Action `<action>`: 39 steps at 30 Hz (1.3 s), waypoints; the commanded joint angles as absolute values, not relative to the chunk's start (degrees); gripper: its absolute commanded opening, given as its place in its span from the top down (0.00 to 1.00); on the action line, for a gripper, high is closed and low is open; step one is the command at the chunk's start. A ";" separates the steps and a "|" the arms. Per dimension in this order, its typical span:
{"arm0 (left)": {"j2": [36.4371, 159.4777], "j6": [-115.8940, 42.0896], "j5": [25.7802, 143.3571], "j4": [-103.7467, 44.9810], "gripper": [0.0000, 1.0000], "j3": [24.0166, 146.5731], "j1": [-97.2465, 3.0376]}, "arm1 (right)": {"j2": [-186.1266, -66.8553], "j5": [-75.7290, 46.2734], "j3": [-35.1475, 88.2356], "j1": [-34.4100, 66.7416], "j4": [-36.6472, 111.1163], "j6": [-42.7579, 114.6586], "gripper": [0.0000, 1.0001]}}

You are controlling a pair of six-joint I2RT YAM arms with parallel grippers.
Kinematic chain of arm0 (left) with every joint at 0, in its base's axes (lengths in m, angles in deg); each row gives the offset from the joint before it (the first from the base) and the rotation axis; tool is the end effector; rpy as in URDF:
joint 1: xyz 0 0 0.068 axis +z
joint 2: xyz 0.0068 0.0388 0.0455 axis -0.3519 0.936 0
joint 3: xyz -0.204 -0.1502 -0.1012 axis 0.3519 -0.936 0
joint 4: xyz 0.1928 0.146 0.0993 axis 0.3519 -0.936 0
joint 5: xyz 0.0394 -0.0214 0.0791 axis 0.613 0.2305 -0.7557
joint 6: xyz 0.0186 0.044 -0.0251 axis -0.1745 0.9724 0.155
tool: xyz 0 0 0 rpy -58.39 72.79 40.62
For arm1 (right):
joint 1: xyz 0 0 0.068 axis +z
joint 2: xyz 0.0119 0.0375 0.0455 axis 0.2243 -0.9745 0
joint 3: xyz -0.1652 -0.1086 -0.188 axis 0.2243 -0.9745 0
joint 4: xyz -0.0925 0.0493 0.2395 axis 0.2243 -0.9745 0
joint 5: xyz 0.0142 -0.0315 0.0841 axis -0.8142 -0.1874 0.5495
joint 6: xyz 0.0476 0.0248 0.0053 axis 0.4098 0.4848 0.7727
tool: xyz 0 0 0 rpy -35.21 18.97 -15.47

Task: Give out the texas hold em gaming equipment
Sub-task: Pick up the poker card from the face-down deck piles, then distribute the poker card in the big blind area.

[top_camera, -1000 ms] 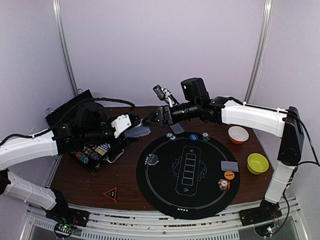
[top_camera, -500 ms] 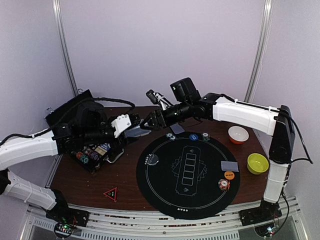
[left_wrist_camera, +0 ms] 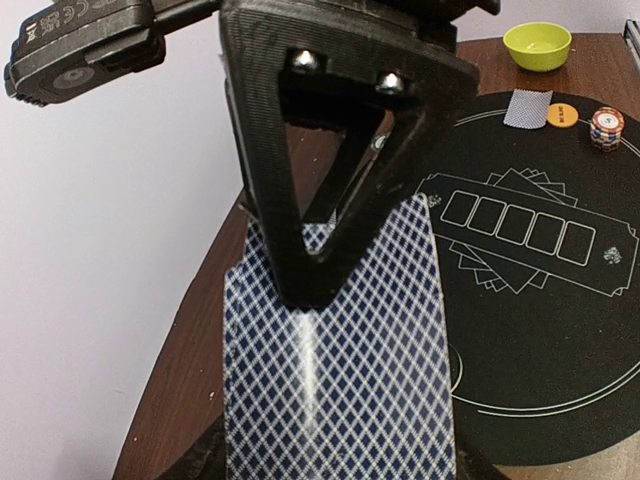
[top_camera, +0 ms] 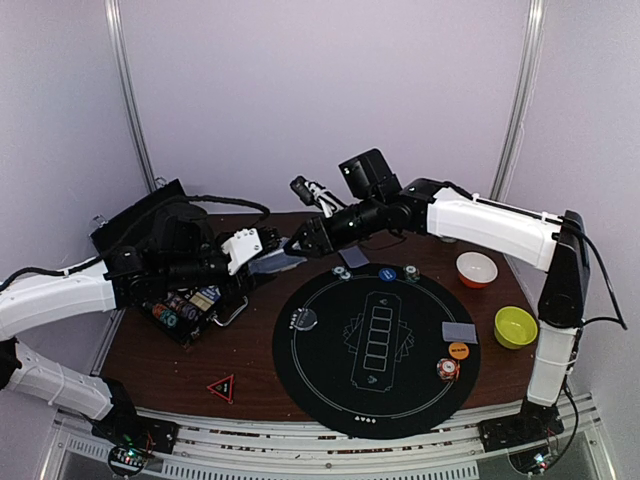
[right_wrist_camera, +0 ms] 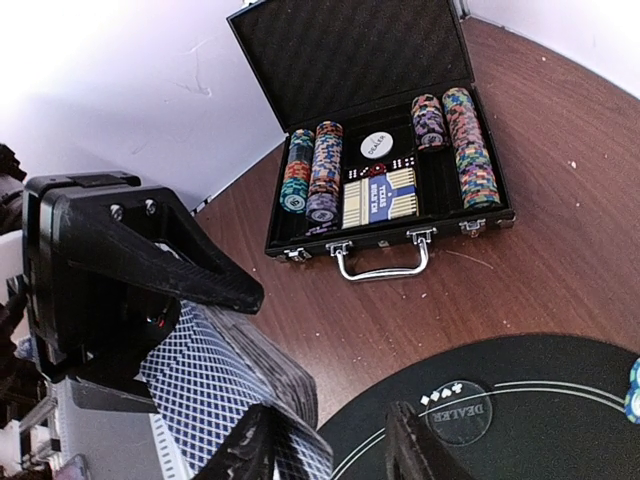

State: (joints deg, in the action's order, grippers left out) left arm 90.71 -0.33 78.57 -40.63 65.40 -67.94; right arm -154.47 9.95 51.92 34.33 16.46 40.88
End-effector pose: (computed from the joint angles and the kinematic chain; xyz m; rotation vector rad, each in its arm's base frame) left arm 0.1842 -0.2018 0.3029 1.2118 1.6149 -0.2883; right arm 0.2899 0.3420 0.3371 -1.0252 1.9795 1.1869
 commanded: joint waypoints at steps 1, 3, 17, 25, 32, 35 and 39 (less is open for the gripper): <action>90.05 0.32 78.64 -36.76 0.45 66.23 -67.72 | -153.02 7.89 53.57 34.37 13.22 39.79 0.64; 90.14 0.27 78.59 -36.76 0.45 66.29 -67.71 | -152.99 8.08 54.45 34.34 12.36 39.94 0.71; 90.05 -0.03 78.41 -36.93 0.45 66.10 -67.70 | -151.64 3.44 59.53 34.33 1.06 36.03 1.00; 90.05 -0.36 78.62 -36.89 0.45 65.97 -67.73 | -149.92 4.25 63.08 33.89 -4.54 33.66 1.00; 89.99 -0.95 79.12 -36.78 0.45 65.76 -67.76 | -143.32 11.55 63.12 26.99 -8.59 34.28 1.00; 89.85 -1.06 79.08 -36.76 0.45 65.52 -67.72 | -137.90 10.32 56.48 19.86 -9.55 36.98 1.00; 89.54 -0.91 79.04 -36.52 0.45 65.46 -67.72 | -130.17 8.28 38.42 8.12 -12.78 40.61 1.00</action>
